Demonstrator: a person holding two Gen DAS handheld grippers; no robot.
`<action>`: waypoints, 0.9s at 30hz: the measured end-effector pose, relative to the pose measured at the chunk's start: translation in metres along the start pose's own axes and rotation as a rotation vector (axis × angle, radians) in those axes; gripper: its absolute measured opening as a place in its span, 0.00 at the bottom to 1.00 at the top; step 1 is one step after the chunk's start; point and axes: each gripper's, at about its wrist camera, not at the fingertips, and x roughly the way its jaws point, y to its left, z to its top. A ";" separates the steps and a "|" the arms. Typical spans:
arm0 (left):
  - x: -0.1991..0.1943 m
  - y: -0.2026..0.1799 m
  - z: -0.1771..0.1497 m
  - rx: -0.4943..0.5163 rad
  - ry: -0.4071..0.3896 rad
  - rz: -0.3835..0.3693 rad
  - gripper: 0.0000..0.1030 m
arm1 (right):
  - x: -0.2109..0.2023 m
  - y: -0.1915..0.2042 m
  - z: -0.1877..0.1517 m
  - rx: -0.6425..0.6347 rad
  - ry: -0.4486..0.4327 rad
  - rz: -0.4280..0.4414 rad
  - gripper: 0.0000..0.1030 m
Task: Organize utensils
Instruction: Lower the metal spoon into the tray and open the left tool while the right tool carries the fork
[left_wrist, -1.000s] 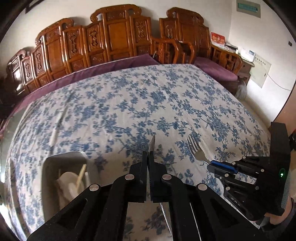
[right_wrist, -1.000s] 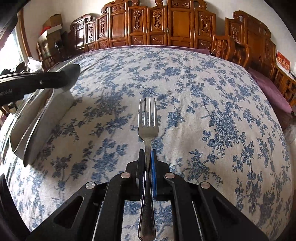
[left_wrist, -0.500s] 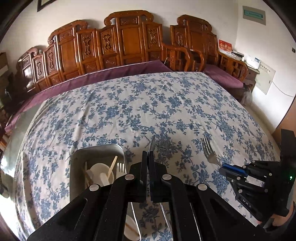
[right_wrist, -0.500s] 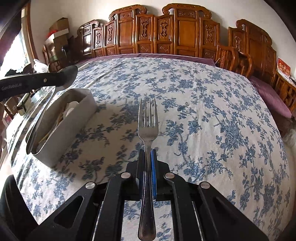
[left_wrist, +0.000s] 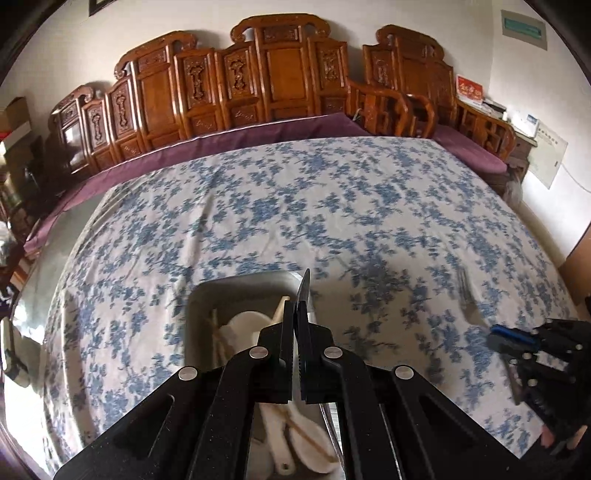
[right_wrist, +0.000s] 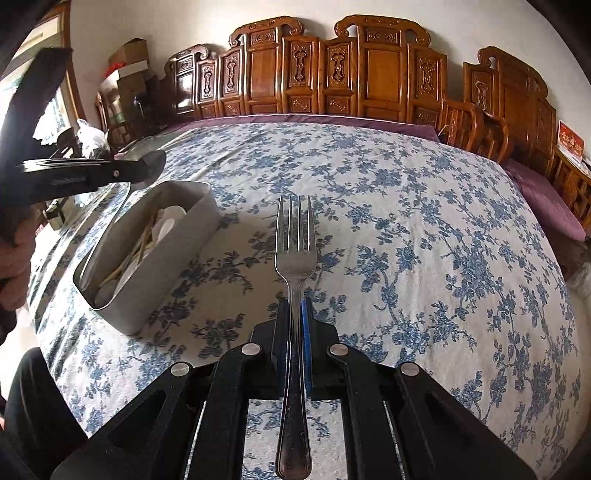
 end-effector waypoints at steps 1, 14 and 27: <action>0.002 0.004 0.000 0.000 0.001 0.009 0.01 | 0.000 0.002 0.000 -0.003 -0.001 0.002 0.08; 0.039 0.031 -0.013 -0.005 0.068 0.066 0.01 | -0.001 0.010 0.002 -0.021 -0.004 0.009 0.08; 0.039 0.041 -0.028 -0.026 0.106 0.052 0.07 | -0.006 0.030 0.010 -0.048 -0.018 0.011 0.08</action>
